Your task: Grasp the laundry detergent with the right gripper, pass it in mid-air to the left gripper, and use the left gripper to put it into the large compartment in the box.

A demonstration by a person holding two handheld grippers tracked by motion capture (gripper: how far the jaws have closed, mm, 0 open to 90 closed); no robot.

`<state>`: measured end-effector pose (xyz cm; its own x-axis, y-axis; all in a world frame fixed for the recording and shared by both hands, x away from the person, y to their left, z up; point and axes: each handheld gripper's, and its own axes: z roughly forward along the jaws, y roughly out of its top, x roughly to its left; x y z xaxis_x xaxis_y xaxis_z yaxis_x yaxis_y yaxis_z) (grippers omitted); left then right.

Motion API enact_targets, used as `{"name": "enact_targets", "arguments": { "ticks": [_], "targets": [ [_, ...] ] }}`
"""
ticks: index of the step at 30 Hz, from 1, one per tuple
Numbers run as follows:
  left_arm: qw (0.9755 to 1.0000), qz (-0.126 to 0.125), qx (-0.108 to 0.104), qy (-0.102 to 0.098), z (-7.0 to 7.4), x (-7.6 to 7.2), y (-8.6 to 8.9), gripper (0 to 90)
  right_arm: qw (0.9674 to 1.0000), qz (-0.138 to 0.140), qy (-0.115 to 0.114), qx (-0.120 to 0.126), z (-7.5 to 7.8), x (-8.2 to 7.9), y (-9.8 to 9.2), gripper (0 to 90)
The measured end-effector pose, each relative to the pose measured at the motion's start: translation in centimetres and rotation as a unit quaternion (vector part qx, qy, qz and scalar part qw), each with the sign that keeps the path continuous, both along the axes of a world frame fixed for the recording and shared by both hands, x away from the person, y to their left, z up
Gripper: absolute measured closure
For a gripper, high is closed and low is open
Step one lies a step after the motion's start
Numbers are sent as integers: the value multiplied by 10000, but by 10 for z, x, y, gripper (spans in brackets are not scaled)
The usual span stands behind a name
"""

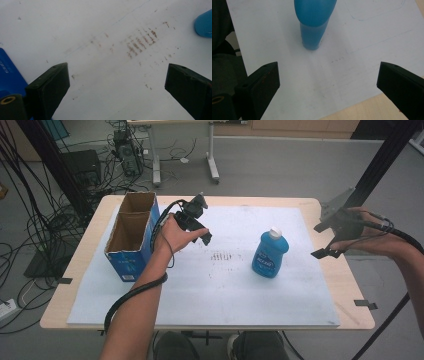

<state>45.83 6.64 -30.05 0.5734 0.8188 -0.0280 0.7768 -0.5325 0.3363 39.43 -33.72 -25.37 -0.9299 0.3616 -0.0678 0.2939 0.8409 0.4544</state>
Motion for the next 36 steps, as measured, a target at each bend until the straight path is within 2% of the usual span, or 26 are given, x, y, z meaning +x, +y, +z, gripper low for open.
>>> {"name": "enact_targets", "arguments": {
  "ticks": [10, 13, 17, 29, 36],
  "targets": [
    [10000, -29, -11, 41, -4, 1, 0, 62, 9994, -187, -79, 275, -18, -8, -5, 41],
    [10000, -38, 3, 53, -5, 2, 1, 62, 9987, -248, -108, 429, -27, -11, -5, 41],
    [10000, -34, -5, 40, -5, 2, 1, 62, 9983, -274, -140, 490, -33, -12, -4, 43],
    [10000, -7, 11, 48, -7, -1, 5, 62, 9947, -447, -242, 900, -60, -14, 3, 41],
    [10000, 10, 29, 57, -8, -1, 8, 63, 9910, -600, -396, 1128, -76, -16, 8, 39]
  ]
}}
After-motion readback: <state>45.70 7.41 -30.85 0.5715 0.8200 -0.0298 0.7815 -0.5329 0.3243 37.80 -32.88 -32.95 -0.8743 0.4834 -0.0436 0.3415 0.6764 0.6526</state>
